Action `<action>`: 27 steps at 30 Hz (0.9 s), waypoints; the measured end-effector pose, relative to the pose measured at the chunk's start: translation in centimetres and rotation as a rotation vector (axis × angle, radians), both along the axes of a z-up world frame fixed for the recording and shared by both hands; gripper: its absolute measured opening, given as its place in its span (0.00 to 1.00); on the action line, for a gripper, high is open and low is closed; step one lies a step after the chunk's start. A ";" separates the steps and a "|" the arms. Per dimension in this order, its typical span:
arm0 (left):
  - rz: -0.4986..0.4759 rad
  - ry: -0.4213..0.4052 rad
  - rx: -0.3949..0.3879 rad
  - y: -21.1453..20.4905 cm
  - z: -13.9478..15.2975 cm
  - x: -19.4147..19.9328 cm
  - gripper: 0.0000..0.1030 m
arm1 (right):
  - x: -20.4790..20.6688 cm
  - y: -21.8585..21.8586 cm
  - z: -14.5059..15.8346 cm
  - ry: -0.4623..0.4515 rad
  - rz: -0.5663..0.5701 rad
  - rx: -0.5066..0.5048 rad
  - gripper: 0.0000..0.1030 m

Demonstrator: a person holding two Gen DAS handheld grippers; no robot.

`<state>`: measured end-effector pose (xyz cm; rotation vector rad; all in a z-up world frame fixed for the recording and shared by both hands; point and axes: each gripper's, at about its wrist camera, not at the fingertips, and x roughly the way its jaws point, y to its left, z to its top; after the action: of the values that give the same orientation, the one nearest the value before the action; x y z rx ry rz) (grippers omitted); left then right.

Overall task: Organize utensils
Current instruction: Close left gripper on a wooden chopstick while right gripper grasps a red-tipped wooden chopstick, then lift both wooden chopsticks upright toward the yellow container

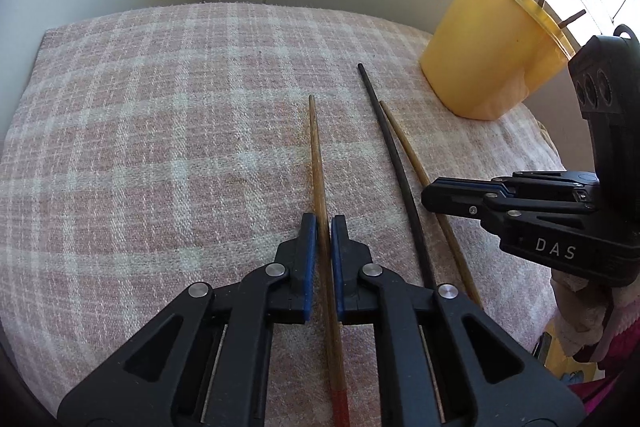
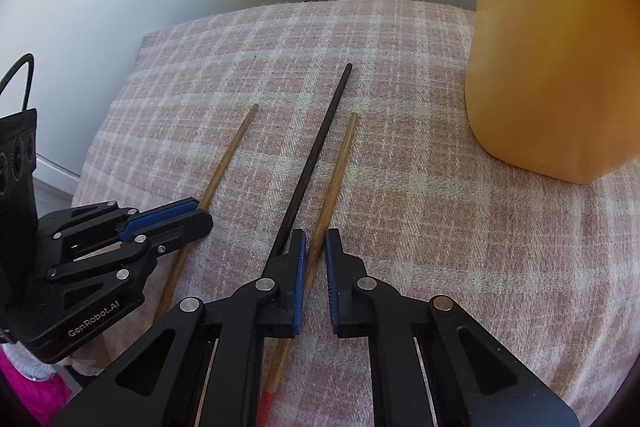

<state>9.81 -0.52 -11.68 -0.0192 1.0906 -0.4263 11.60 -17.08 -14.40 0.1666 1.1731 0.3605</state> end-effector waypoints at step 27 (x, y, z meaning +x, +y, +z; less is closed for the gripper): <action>-0.041 0.036 0.153 -1.8 0.4 0.8 0.30 | -2.8 -1.9 4.0 -0.117 0.015 0.043 0.05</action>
<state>10.62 -2.30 -11.29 0.1308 1.1582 -0.3794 8.77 -18.99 -10.39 0.1724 1.0524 0.4039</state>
